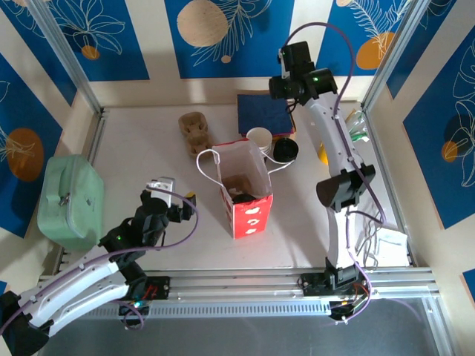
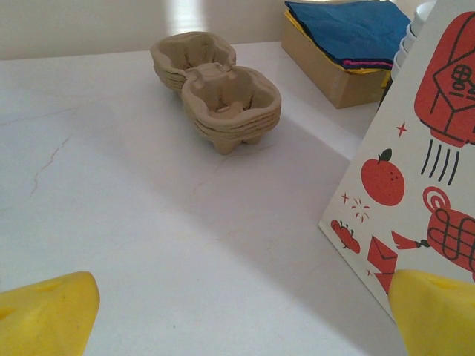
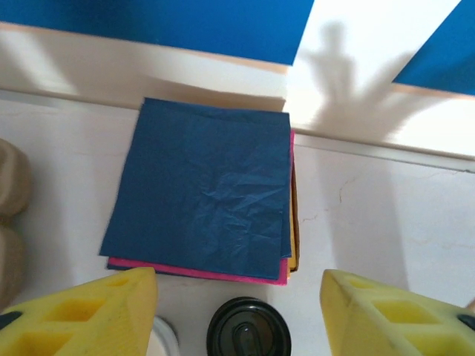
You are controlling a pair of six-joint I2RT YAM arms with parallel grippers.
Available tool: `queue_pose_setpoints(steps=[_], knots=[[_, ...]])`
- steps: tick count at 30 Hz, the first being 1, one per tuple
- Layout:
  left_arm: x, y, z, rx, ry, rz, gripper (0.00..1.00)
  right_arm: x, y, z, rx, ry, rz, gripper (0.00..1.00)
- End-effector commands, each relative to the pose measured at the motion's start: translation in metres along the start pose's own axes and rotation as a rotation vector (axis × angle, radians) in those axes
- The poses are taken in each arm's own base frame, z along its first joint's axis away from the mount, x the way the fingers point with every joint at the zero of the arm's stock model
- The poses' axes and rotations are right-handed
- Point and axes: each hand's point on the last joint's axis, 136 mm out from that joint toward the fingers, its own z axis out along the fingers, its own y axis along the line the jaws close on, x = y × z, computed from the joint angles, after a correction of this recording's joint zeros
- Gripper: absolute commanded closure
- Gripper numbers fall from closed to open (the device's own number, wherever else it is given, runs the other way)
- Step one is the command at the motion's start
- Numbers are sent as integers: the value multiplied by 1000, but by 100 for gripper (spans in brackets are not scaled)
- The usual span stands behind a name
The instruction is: Pack the takeout coffee
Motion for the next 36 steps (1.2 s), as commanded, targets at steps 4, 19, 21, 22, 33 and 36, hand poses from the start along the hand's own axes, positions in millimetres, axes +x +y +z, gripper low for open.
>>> queue_pose_setpoints(steps=[4,19,21,22,33,36], knots=[[-16,5,-9,-21,-35,-8,0,18,-14,62,8,68,32,36],[-23,8,-15,-39,-9,22,0,47,0,164,-100,100,42,31],[-24,9,-17,-41,-8,25,0,48,5,173,-109,94,20,30],[-24,9,-17,-41,-8,26,0,50,6,177,-108,93,13,30],[-25,10,-19,-42,-14,27,0,80,26,219,-106,133,-65,28],[-25,11,-19,-46,-15,29,0,90,27,226,-105,159,-55,28]])
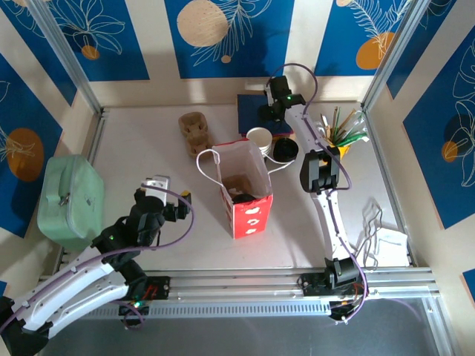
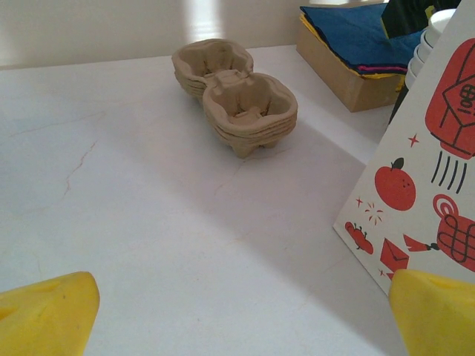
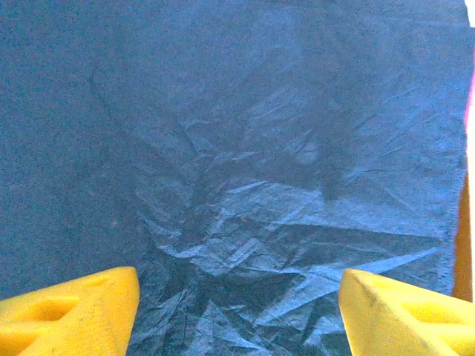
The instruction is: Pack the takeout coffee
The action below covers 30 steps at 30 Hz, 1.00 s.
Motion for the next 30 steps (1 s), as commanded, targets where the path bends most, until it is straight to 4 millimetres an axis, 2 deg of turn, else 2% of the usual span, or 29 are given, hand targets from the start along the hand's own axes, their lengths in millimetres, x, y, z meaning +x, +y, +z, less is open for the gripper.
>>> queue_pose_setpoints(steps=[1,8,17,20,28,30], knots=[[-13,1,-6,-10,-27,12,0,-2,5,8,-5,-11,-12,28],[-16,-3,-5,14,-45,-4,0,20,5,24,8,50,-12,30],[-15,-2,-6,11,-43,-3,0,23,5,19,-5,70,3,50],[-15,-2,-6,13,-45,-8,0,20,7,14,-21,64,12,57],[-13,-1,-6,13,-43,-12,0,-3,7,-11,-43,3,34,66],[-13,0,-7,9,-44,-14,0,-9,1,-16,-29,-14,52,68]])
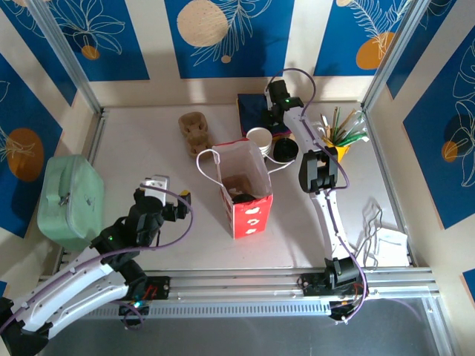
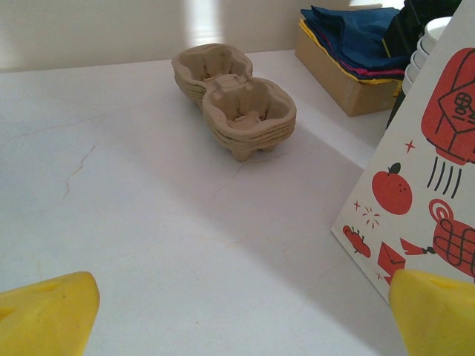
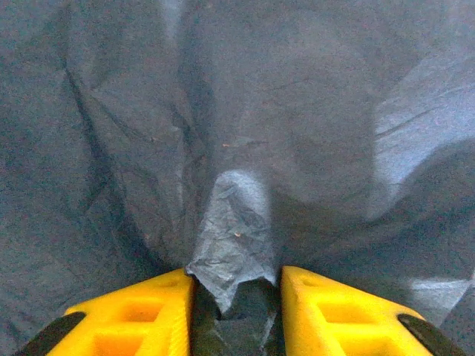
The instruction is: Pack the takeout coffee
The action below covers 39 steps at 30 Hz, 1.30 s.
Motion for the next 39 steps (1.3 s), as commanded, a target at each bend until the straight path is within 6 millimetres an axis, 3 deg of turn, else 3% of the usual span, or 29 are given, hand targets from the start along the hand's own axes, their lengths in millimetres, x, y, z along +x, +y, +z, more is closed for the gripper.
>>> queue_pose_setpoints(steps=[1,12,23,31,39], knots=[[-10,0,-5,6,-32,-6,0,-24,-1,-35,-21,-56,36,69],[-9,2,-6,1,-31,-13,0,-47,-8,-69,-41,-123,84,73],[-8,2,-6,1,-27,-13,0,-58,-9,-95,-58,-155,97,82],[-9,1,-6,3,-31,-17,0,-74,-10,-143,-73,-210,111,85],[-12,0,-8,9,-33,-22,0,-75,-1,-200,-132,-216,143,88]])
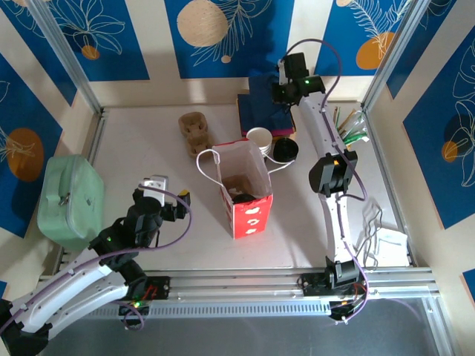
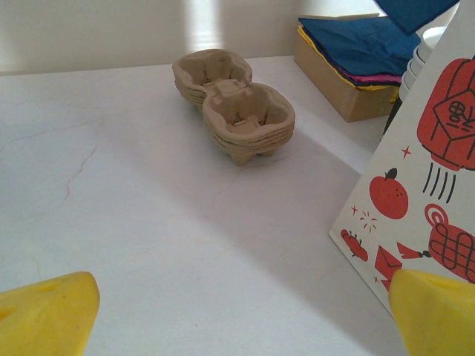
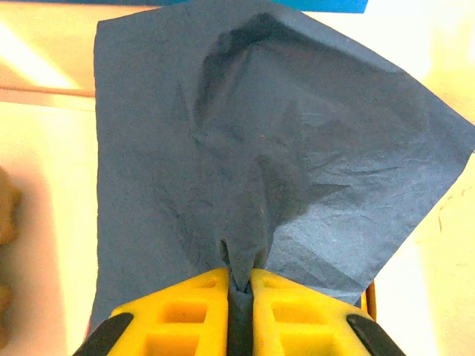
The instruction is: Pack the takeout coffee
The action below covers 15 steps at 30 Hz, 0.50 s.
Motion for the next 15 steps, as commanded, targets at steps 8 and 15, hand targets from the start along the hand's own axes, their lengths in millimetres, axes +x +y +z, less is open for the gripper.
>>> queue_pose_setpoints(steps=[8,15], knots=[[-12,-2,-5,14,-30,-25,0,-14,46,-133,-194,-25,102,89],[-12,-7,-3,34,-38,-36,0,1,88,-215,-343,-13,110,90]])
